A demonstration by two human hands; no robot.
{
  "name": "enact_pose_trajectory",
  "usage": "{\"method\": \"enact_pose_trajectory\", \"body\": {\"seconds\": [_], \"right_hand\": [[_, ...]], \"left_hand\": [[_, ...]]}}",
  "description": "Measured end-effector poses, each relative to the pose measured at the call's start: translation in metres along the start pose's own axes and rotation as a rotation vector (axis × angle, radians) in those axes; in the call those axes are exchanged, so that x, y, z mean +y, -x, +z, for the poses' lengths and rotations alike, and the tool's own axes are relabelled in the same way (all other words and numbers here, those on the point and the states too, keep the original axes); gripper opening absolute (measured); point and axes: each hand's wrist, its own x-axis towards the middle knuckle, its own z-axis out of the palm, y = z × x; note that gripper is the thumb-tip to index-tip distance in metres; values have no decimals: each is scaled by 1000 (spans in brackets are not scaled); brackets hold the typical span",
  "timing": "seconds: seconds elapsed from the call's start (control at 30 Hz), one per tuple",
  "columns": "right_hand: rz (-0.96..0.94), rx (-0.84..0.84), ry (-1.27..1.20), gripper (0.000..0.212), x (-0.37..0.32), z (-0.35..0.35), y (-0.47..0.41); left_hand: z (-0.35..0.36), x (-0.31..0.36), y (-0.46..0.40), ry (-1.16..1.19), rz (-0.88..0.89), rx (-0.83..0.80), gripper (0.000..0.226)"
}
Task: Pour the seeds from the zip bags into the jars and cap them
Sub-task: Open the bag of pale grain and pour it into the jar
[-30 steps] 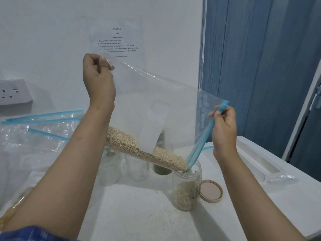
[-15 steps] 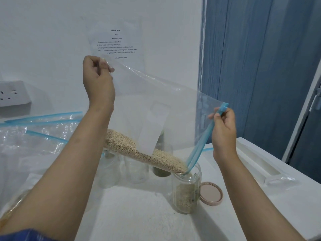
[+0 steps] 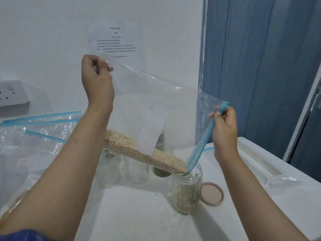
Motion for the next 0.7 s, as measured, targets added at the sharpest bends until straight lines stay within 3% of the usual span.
{"method": "enact_pose_trajectory", "body": {"seconds": [0.7], "right_hand": [[-1, 17, -29, 28, 1, 1, -1]], "left_hand": [[1, 1, 0, 20, -1, 9, 22]]}}
